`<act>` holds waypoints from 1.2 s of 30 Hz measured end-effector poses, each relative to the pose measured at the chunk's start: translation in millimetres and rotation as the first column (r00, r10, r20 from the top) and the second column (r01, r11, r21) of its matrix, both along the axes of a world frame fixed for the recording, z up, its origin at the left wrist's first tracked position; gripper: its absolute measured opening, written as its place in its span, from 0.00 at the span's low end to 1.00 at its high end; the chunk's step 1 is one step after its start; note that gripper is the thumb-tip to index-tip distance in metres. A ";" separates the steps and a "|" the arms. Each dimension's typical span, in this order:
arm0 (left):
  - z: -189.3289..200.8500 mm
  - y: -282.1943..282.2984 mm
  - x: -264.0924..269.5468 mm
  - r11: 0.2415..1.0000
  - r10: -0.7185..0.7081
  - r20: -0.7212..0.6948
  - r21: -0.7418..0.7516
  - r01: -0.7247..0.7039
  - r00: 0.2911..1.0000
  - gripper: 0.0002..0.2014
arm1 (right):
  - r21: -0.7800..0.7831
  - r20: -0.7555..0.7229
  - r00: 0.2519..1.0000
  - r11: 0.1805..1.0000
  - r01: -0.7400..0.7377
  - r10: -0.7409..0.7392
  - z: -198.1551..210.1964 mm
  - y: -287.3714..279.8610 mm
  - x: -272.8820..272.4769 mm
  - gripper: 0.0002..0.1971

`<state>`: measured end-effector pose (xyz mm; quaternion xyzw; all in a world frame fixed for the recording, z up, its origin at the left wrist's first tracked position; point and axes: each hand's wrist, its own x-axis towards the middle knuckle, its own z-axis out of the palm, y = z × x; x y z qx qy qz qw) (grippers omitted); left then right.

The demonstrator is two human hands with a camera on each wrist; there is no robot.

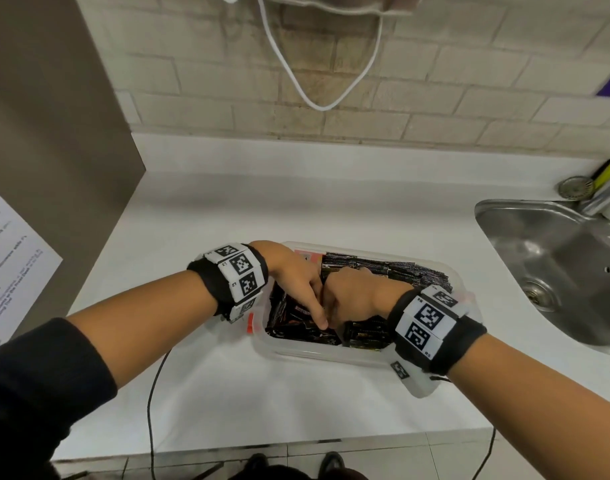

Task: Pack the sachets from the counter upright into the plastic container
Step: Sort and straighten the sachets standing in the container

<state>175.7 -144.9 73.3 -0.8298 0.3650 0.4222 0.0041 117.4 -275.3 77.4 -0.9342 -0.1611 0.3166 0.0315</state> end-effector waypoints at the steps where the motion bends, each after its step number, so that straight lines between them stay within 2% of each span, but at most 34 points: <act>1: -0.1 0.3 0.0 1.000 0.004 -0.004 -0.001 -0.004 1.000 0.20 | -0.002 0.022 1.000 1.000 0.006 -0.006 -0.7 -0.3 -0.3 0.10; 6: -0.1 1.4 -0.8 1.000 0.013 -0.019 -0.008 -0.013 1.000 0.20 | 0.036 0.068 0.996 0.998 0.052 -0.054 -1.2 -5.7 1.0 0.05; 10: -0.8 2.8 1.6 1.000 0.020 -0.024 -0.011 -0.020 1.000 0.22 | -0.021 0.043 0.999 0.999 0.033 -0.032 -4.1 -2.8 4.1 0.12; 15: -0.7 3.5 2.5 1.000 0.026 -0.024 -0.010 -0.026 0.999 0.22 | -0.029 0.087 0.995 0.998 0.053 -0.051 -6.3 1.3 4.2 0.08; 17: -0.1 4.0 2.9 1.000 0.018 -0.026 0.004 -0.018 0.999 0.25 | 0.013 0.083 0.992 0.996 0.090 -0.091 0.1 -2.1 5.1 0.07; 21: 1.2 2.3 2.0 0.998 -0.016 -0.012 0.064 0.017 1.000 0.33 | 0.253 0.039 0.967 0.939 0.235 -0.252 18.3 -14.3 10.3 0.09; 26: 2.6 0.3 1.2 0.996 -0.038 -0.023 0.074 0.040 0.999 0.35 | 0.287 0.071 0.960 0.927 0.241 -0.272 27.1 -22.7 12.3 0.07; 32: 0.7 1.5 1.6 0.998 0.009 -0.019 0.065 -0.008 1.000 0.38 | 0.368 0.195 0.930 0.902 0.225 -0.311 24.9 -25.1 15.4 0.06; 36: 0.1 2.4 3.0 0.998 0.025 -0.029 0.060 -0.023 0.999 0.36 | 0.391 0.293 0.894 0.896 0.212 -0.339 22.3 -26.5 17.6 0.07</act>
